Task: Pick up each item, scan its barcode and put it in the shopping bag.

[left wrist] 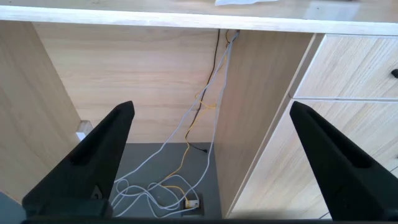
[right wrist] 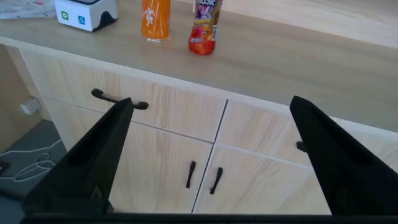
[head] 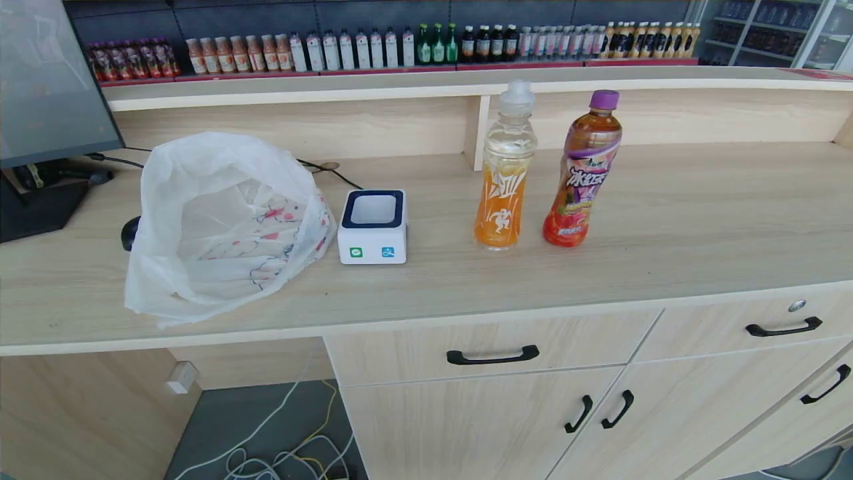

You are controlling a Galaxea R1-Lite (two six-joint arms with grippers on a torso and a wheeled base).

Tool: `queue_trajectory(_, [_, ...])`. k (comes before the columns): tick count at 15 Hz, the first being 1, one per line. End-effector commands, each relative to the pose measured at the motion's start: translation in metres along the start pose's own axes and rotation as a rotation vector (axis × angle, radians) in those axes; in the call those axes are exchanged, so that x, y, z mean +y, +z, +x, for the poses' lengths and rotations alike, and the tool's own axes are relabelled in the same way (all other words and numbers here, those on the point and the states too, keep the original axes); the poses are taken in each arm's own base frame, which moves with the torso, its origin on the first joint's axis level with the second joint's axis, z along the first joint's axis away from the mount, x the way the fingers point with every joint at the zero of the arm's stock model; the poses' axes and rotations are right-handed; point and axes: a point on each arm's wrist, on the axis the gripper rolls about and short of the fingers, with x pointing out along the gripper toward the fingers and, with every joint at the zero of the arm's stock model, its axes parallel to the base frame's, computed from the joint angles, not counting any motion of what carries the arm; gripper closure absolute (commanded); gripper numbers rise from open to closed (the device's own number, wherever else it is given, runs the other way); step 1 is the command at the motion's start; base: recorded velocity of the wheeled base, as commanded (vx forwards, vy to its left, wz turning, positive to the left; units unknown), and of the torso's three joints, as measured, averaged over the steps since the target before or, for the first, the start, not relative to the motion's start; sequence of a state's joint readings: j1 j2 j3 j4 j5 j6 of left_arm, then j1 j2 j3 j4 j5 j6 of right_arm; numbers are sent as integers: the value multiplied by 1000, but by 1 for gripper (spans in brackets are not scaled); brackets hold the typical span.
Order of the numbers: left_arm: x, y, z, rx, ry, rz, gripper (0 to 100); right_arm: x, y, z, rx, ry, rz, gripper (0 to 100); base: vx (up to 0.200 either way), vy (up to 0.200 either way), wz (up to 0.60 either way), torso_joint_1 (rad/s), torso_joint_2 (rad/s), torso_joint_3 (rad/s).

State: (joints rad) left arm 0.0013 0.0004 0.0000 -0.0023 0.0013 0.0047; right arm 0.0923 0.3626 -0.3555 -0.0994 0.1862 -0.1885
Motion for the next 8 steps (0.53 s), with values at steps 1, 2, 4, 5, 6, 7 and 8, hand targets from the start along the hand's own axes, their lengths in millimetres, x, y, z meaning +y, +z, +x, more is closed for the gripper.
queue_trajectory(1, [0, 0, 0, -1, 1, 0, 0, -4, 7, 32, 35, 143, -16, 0, 0, 0, 0, 0, 0, 0])
queue_trajectory(2, [0, 0, 0, -1, 1, 0, 0, -3, 9, 47, 45, 203, -12, 0, 0, 0, 0, 0, 0, 0])
queue_trajectory(4, [0, 0, 0, 0, 1, 0, 0, -1, 8, 65, 75, 246, -20, 0, 0, 0, 0, 0, 0, 0])
queue_trajectory(5, [0, 0, 0, -1, 1, 0, 0, 0, 8, 72, 78, 252, -22, 0, 0, 0, 0, 0, 0, 0])
queue_trajectory(6, [0, 0, 0, -1, 1, 0, 0, 1, 11, 87, 59, 260, -24, 0, 0, 0, 0, 0, 0, 0])
queue_trajectory(7, [0, 0, 0, -1, 1, 0, 0, 1, 12, 97, 39, 257, -27, 0, 0, 0, 0, 0, 0, 0])
queue_trajectory(8, [0, 0, 0, -1, -1, 0, 0, 1, 13, 109, 28, 256, -29, 0, 0, 0, 0, 0, 0, 0])
